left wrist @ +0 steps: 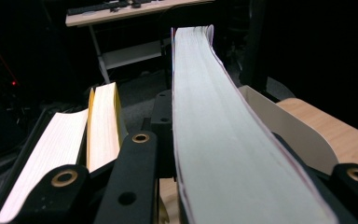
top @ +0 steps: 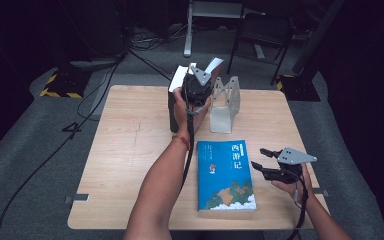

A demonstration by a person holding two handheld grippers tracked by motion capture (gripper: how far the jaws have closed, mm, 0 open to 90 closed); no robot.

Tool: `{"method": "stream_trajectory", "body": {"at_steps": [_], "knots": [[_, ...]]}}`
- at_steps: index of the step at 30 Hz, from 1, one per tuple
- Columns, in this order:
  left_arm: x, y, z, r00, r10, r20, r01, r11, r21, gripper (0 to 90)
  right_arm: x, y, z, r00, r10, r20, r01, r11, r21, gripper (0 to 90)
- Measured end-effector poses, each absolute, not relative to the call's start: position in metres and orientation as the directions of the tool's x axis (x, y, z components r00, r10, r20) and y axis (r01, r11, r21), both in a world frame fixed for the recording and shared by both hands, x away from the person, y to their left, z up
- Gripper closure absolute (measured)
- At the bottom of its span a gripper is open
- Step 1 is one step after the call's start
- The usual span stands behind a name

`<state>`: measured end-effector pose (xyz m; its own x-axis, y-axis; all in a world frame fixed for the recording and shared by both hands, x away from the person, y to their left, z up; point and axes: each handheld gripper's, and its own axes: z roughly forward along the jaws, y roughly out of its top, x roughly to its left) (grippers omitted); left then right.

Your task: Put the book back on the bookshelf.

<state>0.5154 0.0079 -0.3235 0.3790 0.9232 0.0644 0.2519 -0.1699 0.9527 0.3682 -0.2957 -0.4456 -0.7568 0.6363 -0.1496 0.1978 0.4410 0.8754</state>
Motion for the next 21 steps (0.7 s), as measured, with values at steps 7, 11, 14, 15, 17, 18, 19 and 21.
{"method": "stream_trajectory", "body": {"at_steps": [7, 11, 14, 15, 17, 18, 19, 21], "knots": [[0.536, 0.001, -0.330, 0.327, 0.944, 0.040, 0.277, -0.136, 0.951, 73.0, 0.368, -0.297, -0.445, -0.760, 0.633, -0.145, 0.196, 0.436, 0.878, 40.5], [0.542, -0.001, -0.339, 0.320, 0.947, 0.005, 0.293, -0.104, 0.951, 72.9, 0.368, -0.297, -0.445, -0.761, 0.632, -0.146, 0.193, 0.435, 0.880, 40.5], [0.544, -0.001, -0.344, 0.316, 0.949, -0.001, 0.302, -0.100, 0.948, 72.7, 0.368, -0.297, -0.445, -0.761, 0.632, -0.145, 0.193, 0.435, 0.880, 40.5], [0.543, -0.001, -0.346, 0.313, 0.950, 0.000, 0.291, -0.096, 0.952, 72.7, 0.368, -0.297, -0.445, -0.761, 0.632, -0.147, 0.191, 0.435, 0.880, 40.5], [0.543, 0.001, -0.347, 0.314, 0.949, 0.021, 0.294, -0.118, 0.948, 72.5, 0.367, -0.297, -0.445, -0.762, 0.631, -0.149, 0.190, 0.438, 0.879, 40.5], [0.543, 0.001, -0.347, 0.314, 0.949, 0.021, 0.294, -0.118, 0.948, 72.3, 0.367, -0.297, -0.445, -0.762, 0.631, -0.149, 0.190, 0.438, 0.879, 40.5], [0.543, 0.002, -0.348, 0.310, 0.950, 0.022, 0.296, -0.119, 0.948, 72.3, 0.367, -0.297, -0.445, -0.761, 0.630, -0.151, 0.189, 0.439, 0.878, 40.4], [0.541, 0.005, -0.349, 0.300, 0.952, 0.056, 0.299, -0.150, 0.942, 71.7, 0.368, -0.297, -0.446, -0.761, 0.631, -0.151, 0.193, 0.442, 0.876, 40.3]]}}
